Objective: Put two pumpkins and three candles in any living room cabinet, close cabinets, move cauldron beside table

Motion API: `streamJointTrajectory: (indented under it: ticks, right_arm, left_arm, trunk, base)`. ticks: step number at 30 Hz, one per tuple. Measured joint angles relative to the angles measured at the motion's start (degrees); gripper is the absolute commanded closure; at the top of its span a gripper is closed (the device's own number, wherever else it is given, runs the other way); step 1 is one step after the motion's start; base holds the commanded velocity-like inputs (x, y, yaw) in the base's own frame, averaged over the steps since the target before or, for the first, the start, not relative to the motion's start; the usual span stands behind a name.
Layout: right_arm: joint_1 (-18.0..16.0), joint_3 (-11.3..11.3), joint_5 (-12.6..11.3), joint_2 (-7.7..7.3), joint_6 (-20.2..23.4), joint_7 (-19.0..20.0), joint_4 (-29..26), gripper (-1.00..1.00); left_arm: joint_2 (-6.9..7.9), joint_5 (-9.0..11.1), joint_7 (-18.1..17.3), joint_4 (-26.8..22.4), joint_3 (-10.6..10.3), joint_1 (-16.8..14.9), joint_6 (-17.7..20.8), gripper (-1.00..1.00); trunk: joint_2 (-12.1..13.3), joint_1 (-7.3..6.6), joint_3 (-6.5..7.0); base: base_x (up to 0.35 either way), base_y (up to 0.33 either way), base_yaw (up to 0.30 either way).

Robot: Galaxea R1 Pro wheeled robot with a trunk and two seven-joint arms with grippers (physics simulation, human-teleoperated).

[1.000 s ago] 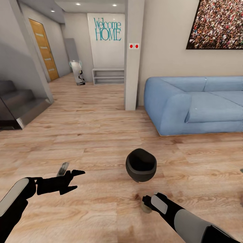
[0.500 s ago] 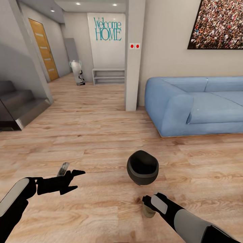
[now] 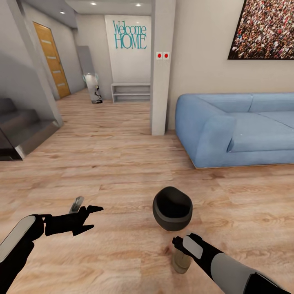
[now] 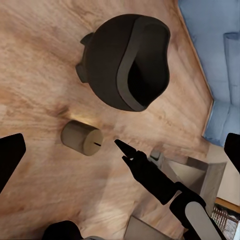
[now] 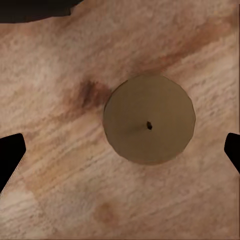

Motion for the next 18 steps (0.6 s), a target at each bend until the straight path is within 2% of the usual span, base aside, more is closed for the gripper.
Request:
streamJointTrajectory:
  ticks: [18]
  right_arm:
    - [0.0,0.0,0.0,0.02,0.0,0.0,0.0,-1.0]
  left_arm:
    - [0.0,0.0,0.0,0.0,-0.4,0.0,0.0,-1.0]
  trunk:
    - [0.0,0.01,0.0]
  base:
    - [0.073,-0.067,0.0]
